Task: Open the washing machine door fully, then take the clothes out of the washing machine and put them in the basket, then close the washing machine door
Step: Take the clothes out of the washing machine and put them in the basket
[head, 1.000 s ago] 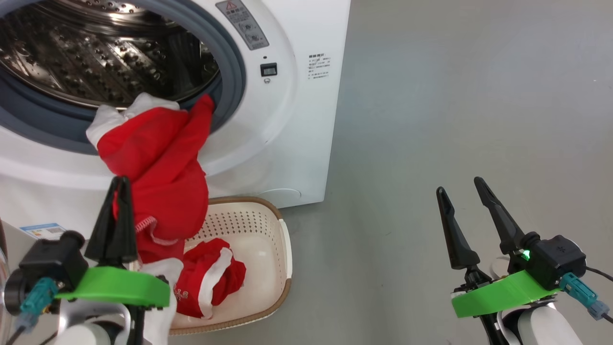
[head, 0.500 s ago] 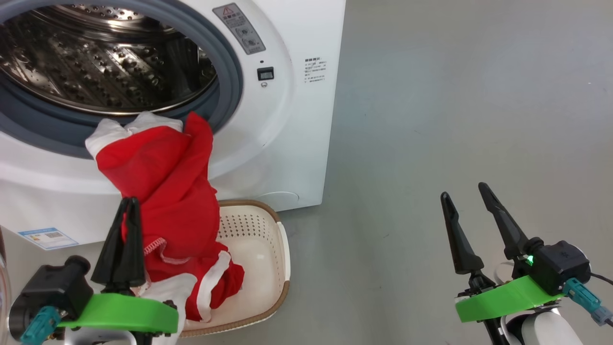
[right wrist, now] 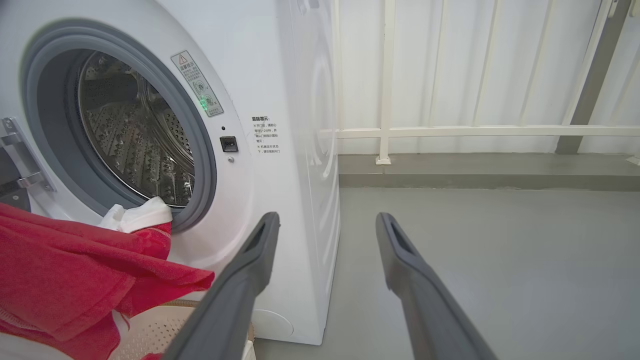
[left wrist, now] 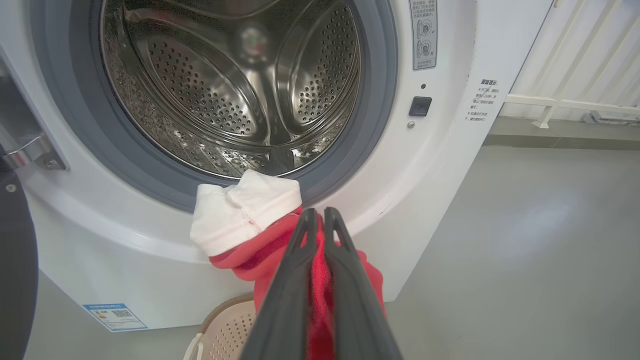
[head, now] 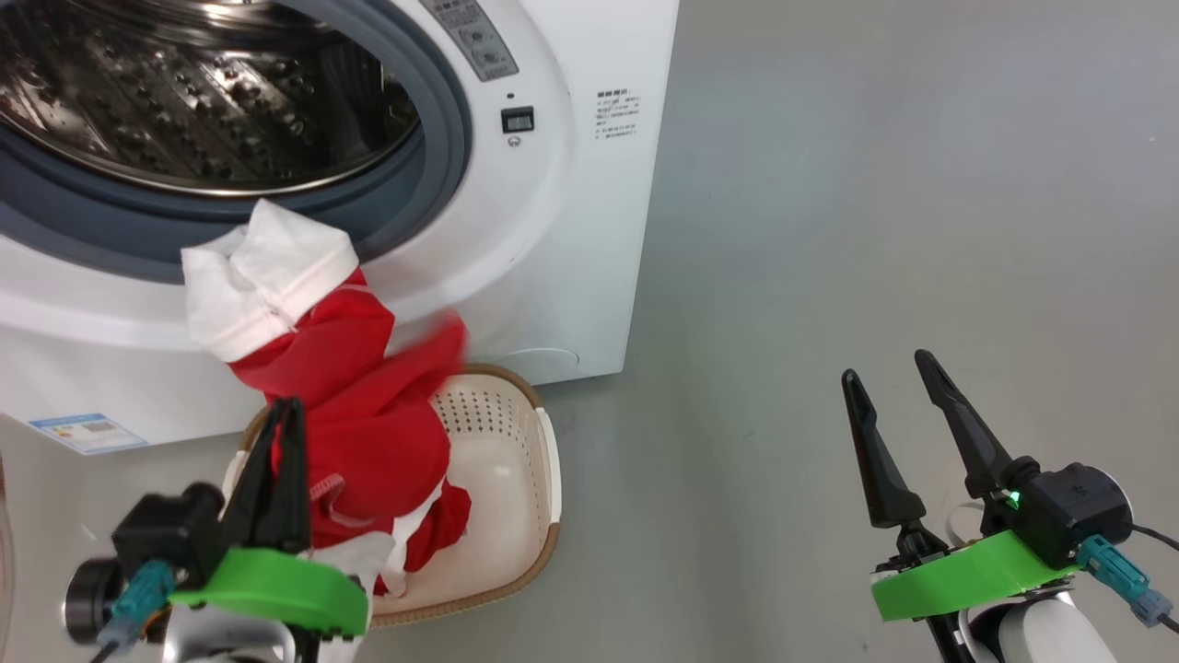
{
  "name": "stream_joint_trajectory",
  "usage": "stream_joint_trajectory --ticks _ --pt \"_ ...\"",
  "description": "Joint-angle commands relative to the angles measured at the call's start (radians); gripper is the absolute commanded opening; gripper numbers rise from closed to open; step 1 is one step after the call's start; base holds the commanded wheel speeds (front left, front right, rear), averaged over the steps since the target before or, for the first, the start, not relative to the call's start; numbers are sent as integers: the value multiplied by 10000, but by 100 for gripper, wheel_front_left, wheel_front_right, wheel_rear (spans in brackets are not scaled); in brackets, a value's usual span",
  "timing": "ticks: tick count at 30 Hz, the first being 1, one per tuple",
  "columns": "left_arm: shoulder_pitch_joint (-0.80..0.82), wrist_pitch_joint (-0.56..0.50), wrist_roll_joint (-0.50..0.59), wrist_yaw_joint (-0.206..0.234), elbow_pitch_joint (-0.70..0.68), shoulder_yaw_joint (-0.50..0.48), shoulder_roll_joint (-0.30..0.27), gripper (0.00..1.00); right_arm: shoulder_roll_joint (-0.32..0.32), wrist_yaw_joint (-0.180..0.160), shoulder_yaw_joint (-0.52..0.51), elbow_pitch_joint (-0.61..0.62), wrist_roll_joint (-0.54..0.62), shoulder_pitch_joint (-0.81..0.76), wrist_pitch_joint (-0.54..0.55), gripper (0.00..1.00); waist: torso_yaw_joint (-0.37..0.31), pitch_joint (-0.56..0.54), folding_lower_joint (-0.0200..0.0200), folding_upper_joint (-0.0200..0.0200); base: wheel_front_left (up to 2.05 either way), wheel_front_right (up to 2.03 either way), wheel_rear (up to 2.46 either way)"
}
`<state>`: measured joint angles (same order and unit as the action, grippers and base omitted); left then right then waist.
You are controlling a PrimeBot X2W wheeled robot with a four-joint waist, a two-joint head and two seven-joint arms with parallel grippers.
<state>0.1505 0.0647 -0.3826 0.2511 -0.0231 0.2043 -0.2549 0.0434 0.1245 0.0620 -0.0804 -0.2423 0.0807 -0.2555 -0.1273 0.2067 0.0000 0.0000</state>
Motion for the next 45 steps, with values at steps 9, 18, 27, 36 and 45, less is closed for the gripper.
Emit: stream_joint_trajectory --ticks 9,18,27,36,45 --pt "1971 669 -348 -659 2332 -144 241 0 68 62 375 326 -14 410 -63 100 -37 929 0 0 0 0 0" --pt "3740 1169 -497 -1162 5478 -55 464 0 68 62 452 390 -54 856 -63 100 -113 1867 0 0 0 0 0" --pt "5300 687 -774 -1595 8620 6 536 0 68 62 657 394 -171 1284 -63 100 -323 2660 0 0 0 0 0" --pt "6450 -458 -1324 -2105 11177 -132 589 0 68 62 821 384 -324 1602 -63 100 -662 3280 0 0 0 0 0" --pt "7333 -1420 -1337 -2264 12571 43 261 0 68 62 1062 426 -450 1944 -63 100 -1063 4083 0 0 0 0 0"
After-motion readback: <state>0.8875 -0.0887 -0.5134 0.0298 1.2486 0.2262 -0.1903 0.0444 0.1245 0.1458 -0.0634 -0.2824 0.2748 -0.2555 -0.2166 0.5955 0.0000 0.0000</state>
